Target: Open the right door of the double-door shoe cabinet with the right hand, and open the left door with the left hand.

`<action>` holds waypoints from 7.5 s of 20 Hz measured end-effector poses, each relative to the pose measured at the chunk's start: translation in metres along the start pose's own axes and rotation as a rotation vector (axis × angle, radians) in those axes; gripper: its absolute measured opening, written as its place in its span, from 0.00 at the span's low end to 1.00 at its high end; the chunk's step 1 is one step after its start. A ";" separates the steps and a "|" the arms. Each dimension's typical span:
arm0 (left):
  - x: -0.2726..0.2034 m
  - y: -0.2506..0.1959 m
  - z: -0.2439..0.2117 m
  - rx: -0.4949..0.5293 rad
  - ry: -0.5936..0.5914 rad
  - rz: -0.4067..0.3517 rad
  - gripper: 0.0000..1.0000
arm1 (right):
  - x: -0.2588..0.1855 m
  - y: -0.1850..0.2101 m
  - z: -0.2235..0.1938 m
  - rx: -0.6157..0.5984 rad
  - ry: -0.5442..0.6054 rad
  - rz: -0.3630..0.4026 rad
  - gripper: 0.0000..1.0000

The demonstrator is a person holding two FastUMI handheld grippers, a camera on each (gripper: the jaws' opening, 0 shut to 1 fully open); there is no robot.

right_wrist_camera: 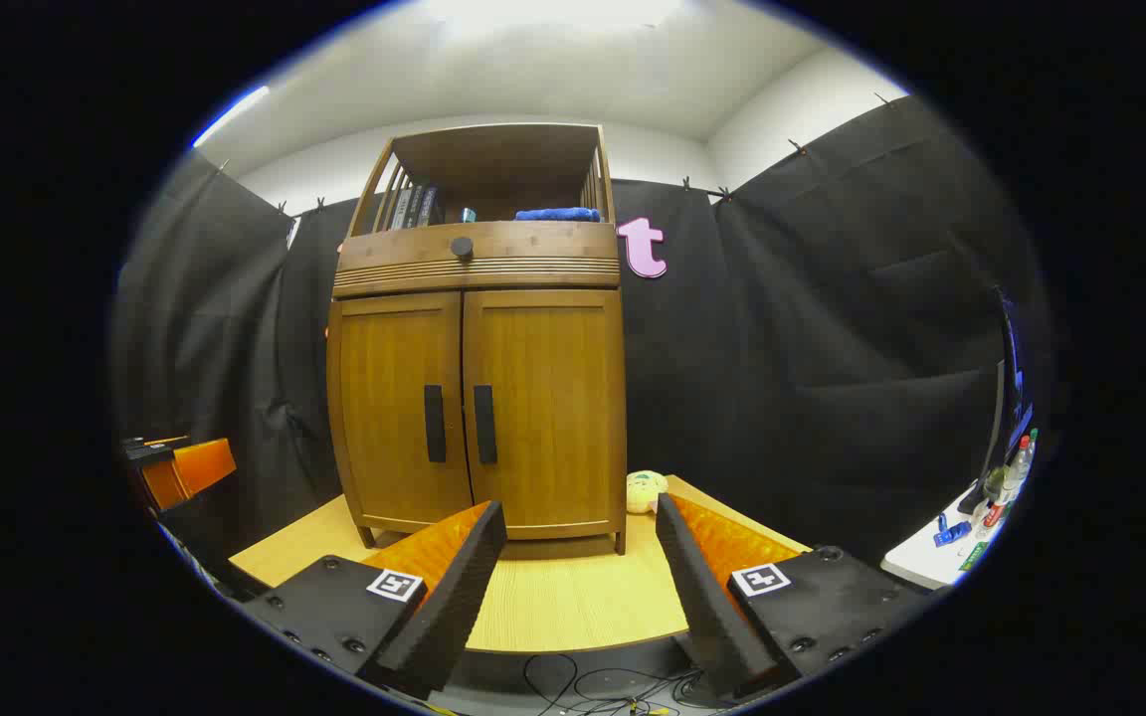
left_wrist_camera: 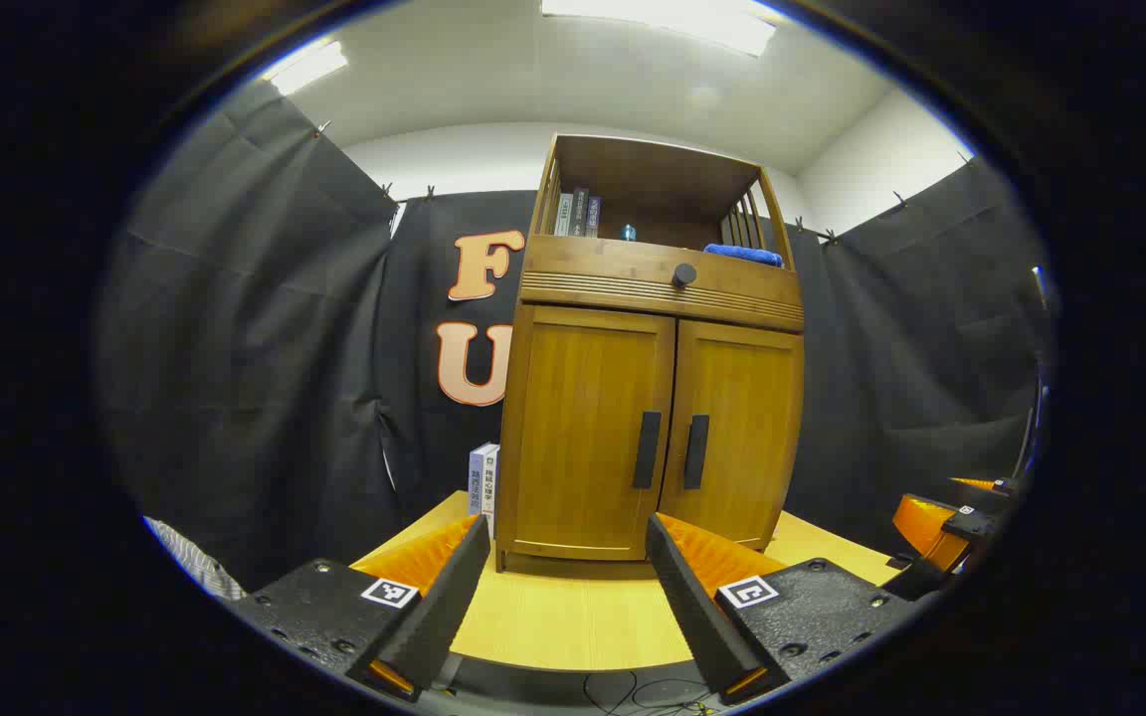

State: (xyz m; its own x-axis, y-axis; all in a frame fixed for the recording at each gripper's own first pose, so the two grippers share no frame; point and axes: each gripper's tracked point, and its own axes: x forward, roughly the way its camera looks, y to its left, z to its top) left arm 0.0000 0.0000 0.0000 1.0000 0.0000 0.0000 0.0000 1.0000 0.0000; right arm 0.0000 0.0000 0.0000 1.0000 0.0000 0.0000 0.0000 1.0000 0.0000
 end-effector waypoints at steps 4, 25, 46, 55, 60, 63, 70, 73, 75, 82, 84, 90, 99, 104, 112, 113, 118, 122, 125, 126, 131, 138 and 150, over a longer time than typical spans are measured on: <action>-0.001 0.001 -0.004 -0.002 0.009 0.001 0.94 | -0.001 -0.002 0.000 -0.004 0.006 -0.007 0.97; -0.016 0.004 -0.012 0.000 0.049 0.010 0.95 | 0.038 0.017 -0.006 -0.015 0.036 0.042 0.94; 0.008 0.035 -0.010 0.024 0.049 0.064 0.92 | 0.217 0.113 -0.016 -0.049 0.051 0.158 0.98; 0.024 0.056 -0.014 0.026 0.057 0.106 0.95 | 0.297 0.145 -0.018 -0.072 0.072 0.170 0.98; 0.022 0.065 -0.020 0.021 0.066 0.133 0.95 | 0.342 0.155 -0.027 -0.040 0.116 0.166 0.96; 0.019 0.071 -0.021 0.018 0.070 0.151 0.95 | 0.362 0.155 -0.036 -0.069 0.135 0.159 0.90; 0.017 0.079 -0.021 0.025 0.070 0.177 0.95 | 0.379 0.161 -0.040 -0.075 0.165 0.169 0.55; 0.016 0.080 -0.022 0.022 0.071 0.181 0.95 | 0.379 0.162 -0.041 -0.063 0.179 0.170 0.37; 0.014 0.080 -0.021 0.020 0.069 0.179 0.95 | 0.377 0.162 -0.043 -0.048 0.197 0.174 0.31; 0.010 0.067 -0.020 0.017 0.059 0.151 0.92 | 0.350 0.154 -0.038 -0.041 0.141 0.248 0.29; 0.009 0.061 -0.019 0.020 0.059 0.135 0.95 | 0.341 0.149 -0.036 -0.019 0.144 0.244 0.29; 0.004 0.048 -0.019 0.025 0.062 0.109 0.95 | 0.315 0.133 -0.036 0.002 0.156 0.228 0.29; -0.005 0.035 -0.020 0.024 0.068 0.090 0.98 | 0.284 0.105 -0.033 0.005 0.161 0.201 0.29; -0.009 0.025 -0.021 0.031 0.073 0.077 0.92 | 0.268 0.086 -0.029 -0.018 0.160 0.179 0.34; -0.010 0.012 -0.021 0.038 0.072 0.069 0.92 | 0.250 0.055 -0.026 -0.037 0.153 0.149 0.19; -0.009 0.010 -0.020 0.040 0.070 0.069 0.92 | 0.247 0.052 -0.026 -0.035 0.158 0.149 0.17; 0.001 -0.003 -0.016 0.047 0.066 0.073 0.92 | 0.236 0.030 -0.022 -0.034 0.166 0.141 0.22; 0.009 -0.020 -0.015 0.062 0.062 0.061 0.92 | 0.229 0.009 -0.021 -0.044 0.166 0.129 0.22; 0.015 -0.035 -0.015 0.058 0.065 0.046 0.92 | 0.225 -0.004 -0.018 -0.039 0.173 0.138 0.15; 0.018 -0.041 -0.014 0.057 0.064 0.041 0.92 | 0.222 -0.005 -0.018 -0.036 0.174 0.151 0.21; 0.028 -0.064 -0.013 0.056 0.059 0.033 0.92 | 0.217 -0.019 -0.019 -0.062 0.166 0.162 0.21; 0.040 -0.087 -0.008 0.069 0.042 0.038 0.92 | 0.217 -0.064 -0.018 -0.008 0.174 0.120 0.15; 0.075 -0.131 -0.015 0.073 0.041 0.002 0.92 | 0.203 -0.152 -0.010 0.039 0.173 0.025 0.10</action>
State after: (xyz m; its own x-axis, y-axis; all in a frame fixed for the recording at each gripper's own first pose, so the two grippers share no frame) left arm 0.0750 -0.1314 -0.0154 0.9992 0.0031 -0.0407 -0.0001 0.9973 0.0733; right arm 0.2033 -0.1522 -0.0098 0.9847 0.0279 -0.1721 -0.0211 0.9989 0.0413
